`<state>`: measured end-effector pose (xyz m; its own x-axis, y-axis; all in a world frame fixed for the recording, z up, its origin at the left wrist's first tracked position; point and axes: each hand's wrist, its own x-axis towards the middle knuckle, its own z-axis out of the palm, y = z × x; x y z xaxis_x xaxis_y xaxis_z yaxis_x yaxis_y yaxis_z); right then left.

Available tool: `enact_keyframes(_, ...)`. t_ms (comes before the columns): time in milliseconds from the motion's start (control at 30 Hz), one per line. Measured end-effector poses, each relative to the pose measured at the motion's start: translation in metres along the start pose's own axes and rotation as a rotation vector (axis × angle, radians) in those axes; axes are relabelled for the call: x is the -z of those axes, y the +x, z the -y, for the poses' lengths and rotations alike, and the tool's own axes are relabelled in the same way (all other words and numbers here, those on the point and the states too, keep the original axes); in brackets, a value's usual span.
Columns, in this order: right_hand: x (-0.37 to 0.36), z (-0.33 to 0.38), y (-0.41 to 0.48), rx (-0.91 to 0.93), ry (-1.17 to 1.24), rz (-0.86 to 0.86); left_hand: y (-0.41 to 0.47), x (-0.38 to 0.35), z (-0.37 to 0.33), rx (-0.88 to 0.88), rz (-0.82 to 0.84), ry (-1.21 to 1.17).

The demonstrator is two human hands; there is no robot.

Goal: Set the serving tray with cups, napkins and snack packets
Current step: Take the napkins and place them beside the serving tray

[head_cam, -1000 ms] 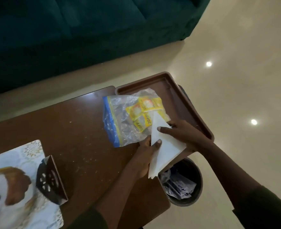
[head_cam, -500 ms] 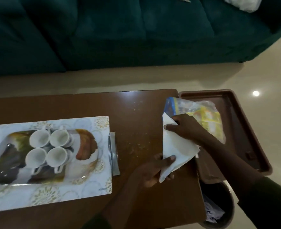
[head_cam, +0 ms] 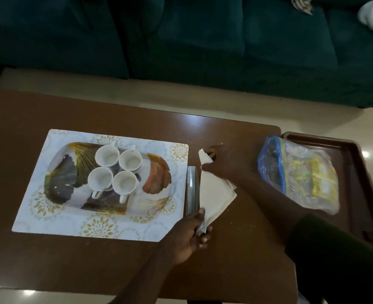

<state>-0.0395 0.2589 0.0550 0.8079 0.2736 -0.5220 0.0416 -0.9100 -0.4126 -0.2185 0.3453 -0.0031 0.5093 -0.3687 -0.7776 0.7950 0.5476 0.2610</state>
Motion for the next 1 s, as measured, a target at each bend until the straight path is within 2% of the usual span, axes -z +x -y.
enact_keyframes(267,-0.017,0.031,0.008,0.007,-0.093,-0.022,-0.005,0.023,-0.002,-0.038,-0.059,-0.021)
enact_keyframes(467,-0.024,0.038,0.014,-0.029,-0.214,0.010,-0.005,0.027,0.003,0.045,-0.090,0.017)
enact_keyframes(700,-0.015,0.037,0.016,-0.057,-0.171,-0.008,0.001,0.017,0.001,0.011,-0.056,0.042)
enact_keyframes(1000,-0.028,0.037,0.014,-0.060,-0.221,0.076,-0.002,0.034,0.007,-0.003,-0.064,0.036)
